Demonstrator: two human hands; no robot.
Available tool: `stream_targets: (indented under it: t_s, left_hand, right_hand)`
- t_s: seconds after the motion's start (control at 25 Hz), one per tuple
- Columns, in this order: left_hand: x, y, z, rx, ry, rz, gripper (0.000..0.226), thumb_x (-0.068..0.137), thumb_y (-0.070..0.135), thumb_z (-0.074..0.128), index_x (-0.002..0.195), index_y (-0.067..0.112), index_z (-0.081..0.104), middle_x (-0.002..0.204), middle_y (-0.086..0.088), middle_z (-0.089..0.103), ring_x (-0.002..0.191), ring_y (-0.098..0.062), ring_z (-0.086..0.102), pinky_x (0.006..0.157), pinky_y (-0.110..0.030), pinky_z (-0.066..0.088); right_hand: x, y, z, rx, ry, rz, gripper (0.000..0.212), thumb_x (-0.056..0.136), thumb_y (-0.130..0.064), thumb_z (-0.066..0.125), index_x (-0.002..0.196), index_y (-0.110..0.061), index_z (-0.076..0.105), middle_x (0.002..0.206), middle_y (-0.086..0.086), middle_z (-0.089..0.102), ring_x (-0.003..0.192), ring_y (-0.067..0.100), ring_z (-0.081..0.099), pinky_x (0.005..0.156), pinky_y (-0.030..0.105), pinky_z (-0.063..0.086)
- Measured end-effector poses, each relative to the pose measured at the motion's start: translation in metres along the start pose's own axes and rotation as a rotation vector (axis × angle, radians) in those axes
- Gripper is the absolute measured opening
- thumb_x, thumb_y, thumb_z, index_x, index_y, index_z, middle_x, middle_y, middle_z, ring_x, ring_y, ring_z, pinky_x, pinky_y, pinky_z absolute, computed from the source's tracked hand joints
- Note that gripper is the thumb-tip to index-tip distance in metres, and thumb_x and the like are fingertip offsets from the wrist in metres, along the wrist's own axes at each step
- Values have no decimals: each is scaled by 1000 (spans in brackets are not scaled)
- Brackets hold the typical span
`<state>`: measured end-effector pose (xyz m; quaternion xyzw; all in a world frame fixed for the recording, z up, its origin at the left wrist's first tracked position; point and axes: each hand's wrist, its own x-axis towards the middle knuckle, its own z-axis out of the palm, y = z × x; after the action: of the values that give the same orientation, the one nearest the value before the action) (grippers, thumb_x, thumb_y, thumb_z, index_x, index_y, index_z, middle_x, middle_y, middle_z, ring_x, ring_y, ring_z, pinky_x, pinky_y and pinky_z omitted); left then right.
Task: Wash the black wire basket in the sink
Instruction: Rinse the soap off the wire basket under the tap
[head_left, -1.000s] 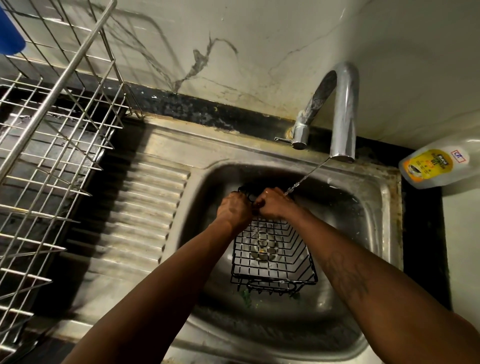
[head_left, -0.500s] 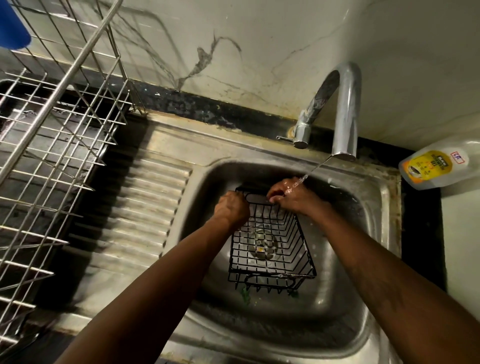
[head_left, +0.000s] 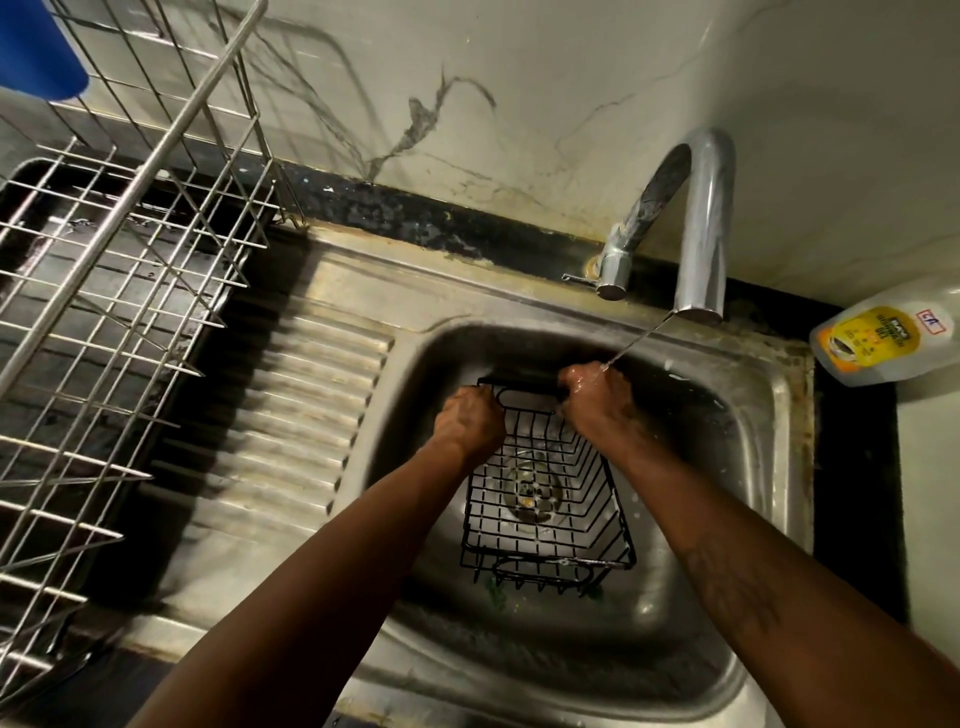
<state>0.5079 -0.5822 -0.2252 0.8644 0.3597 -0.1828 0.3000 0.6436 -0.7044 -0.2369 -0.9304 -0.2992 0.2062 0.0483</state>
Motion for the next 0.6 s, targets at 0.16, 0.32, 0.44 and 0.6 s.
stream_targets:
  t_s: [0.16, 0.32, 0.44, 0.6]
  left_hand:
    - [0, 0, 0, 8, -5, 13, 23, 93, 15, 48, 100, 4, 67, 108, -19, 65, 102, -34, 65, 86, -37, 54]
    - [2, 1, -5, 37, -10, 47, 22, 90, 13, 51, 100, 5, 68, 107, -18, 67, 103, -35, 65, 86, -37, 54]
    - [6, 4, -8, 38, -7, 53, 24, 88, 11, 50, 102, 3, 69, 108, -19, 68, 105, -36, 66, 86, -37, 54]
    - [10, 6, -9, 14, 32, 50, 27, 91, 10, 47, 102, 1, 69, 107, -21, 68, 105, -38, 66, 87, -40, 55]
  right_hand:
    - [7, 5, 3, 45, -40, 8, 14, 93, -30, 69, 81, -23, 65, 76, -6, 67, 90, 18, 68, 77, 27, 47]
    - [3, -1, 8, -252, -42, -119, 40, 88, -55, 68, 108, -20, 66, 105, 6, 67, 104, 26, 63, 88, 37, 47]
    - [3, -2, 14, -173, 15, -342, 33, 92, -35, 70, 119, -17, 63, 114, 6, 63, 105, 30, 63, 84, 38, 51]
    - [9, -10, 15, -42, -248, -270, 21, 81, -37, 79, 98, -26, 71, 96, -2, 64, 86, 19, 64, 72, 33, 57]
